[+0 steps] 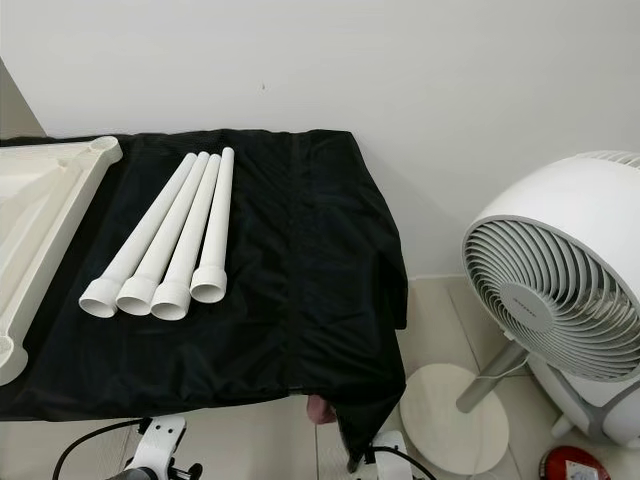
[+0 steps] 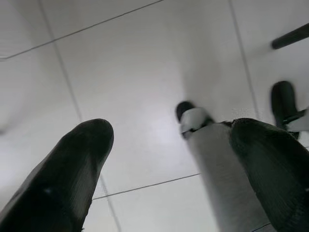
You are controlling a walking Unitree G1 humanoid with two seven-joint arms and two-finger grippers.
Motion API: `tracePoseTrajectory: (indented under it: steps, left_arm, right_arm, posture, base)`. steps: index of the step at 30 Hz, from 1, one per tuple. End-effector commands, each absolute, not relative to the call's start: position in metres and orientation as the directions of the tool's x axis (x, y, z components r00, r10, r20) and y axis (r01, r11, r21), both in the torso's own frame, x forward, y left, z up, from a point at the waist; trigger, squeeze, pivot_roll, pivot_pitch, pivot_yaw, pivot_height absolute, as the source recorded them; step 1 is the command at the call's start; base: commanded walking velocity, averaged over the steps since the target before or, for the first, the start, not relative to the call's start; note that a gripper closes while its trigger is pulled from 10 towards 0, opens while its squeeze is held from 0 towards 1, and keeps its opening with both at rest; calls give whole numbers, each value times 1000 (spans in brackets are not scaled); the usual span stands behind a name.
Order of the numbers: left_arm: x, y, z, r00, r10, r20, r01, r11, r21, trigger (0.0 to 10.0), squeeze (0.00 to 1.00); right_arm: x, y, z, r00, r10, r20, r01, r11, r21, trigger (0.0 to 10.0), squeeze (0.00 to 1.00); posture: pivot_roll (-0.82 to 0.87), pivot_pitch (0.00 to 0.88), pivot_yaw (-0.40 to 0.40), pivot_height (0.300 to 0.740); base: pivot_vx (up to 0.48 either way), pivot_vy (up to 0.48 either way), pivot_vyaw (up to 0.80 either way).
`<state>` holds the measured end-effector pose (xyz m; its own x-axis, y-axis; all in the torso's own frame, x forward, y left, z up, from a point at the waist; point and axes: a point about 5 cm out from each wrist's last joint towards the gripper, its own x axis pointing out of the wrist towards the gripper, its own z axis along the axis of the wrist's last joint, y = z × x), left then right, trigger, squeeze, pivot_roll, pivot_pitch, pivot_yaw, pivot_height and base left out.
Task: Building children table
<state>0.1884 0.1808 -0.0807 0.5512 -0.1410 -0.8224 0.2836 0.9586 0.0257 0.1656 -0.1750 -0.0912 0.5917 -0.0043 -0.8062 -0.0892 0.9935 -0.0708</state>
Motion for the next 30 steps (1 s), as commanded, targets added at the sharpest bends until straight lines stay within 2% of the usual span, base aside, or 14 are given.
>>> tracePoseTrajectory:
  steps: [1, 5, 17, 25, 30]
  left_arm:
    - [179, 186, -85, 517, -124, -847, 281, 959, 31, 10000, 0]
    - [179, 187, -85, 514, -125, -848, 286, 958, 32, 10000, 0]
    - [184, 183, -83, 544, -118, -831, 230, 973, 13, 10000, 0]
    - [186, 179, -82, 551, -133, -824, 229, 973, -4, 10000, 0]
    - [186, 177, -83, 561, -120, -819, 187, 982, -16, 10000, 0]
  right_arm:
    - [161, -168, -94, 575, -3, -818, -70, 996, -52, 10000, 0]
    - [161, -166, -94, 576, 1, -817, -73, 996, -50, 10000, 0]
    - [164, -170, -92, 583, 40, -812, -182, 980, -82, 10000, 0]
    - [164, -179, -91, 593, 3, -805, -128, 988, -91, 10000, 0]
    - [161, -183, -92, 586, -10, -810, -107, 990, -90, 10000, 0]
  posture:
    - [-98, 0, 139, 740]
    - [-98, 0, 139, 740]
    - [-91, 0, 57, 740]
    - [-77, 0, 61, 740]
    - [-53, 0, 32, 740]
  base:
    - [0, 0, 0]
    - [0, 0, 0]
    - [0, 0, 0]
    - [0, 0, 0]
    - [0, 0, 0]
